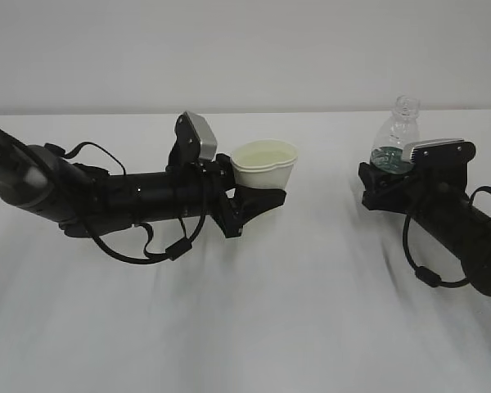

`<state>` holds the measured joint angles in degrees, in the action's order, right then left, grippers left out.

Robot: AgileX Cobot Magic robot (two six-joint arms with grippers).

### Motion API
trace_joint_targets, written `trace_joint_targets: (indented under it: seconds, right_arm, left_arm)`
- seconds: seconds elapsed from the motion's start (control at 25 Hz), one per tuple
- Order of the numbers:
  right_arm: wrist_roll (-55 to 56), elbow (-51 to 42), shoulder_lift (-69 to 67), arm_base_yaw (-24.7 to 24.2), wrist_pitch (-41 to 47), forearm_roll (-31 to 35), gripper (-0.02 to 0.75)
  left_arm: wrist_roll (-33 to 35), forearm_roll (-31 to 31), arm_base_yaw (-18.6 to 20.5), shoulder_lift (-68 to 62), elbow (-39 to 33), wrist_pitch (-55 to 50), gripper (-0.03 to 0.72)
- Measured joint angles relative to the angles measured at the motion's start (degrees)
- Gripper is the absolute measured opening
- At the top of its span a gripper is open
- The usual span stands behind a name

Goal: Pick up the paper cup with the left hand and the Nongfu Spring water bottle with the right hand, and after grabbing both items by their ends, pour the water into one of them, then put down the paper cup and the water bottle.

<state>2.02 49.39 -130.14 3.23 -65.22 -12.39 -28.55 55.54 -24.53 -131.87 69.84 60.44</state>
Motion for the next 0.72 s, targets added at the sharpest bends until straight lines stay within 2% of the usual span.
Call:
trace_joint_targets:
  seconds: [0.44, 0.72]
  right_arm:
    - [0.0, 0.0, 0.0, 0.0, 0.0, 0.1, 0.594]
    - [0.0, -4.0, 0.4, 0.0, -0.1, 1.6, 0.596]
  left_arm:
    - [0.0, 0.0, 0.0, 0.0, 0.0, 0.3, 0.417]
    - [0.0, 0.0, 0.0, 0.0, 0.0, 0.3, 0.417]
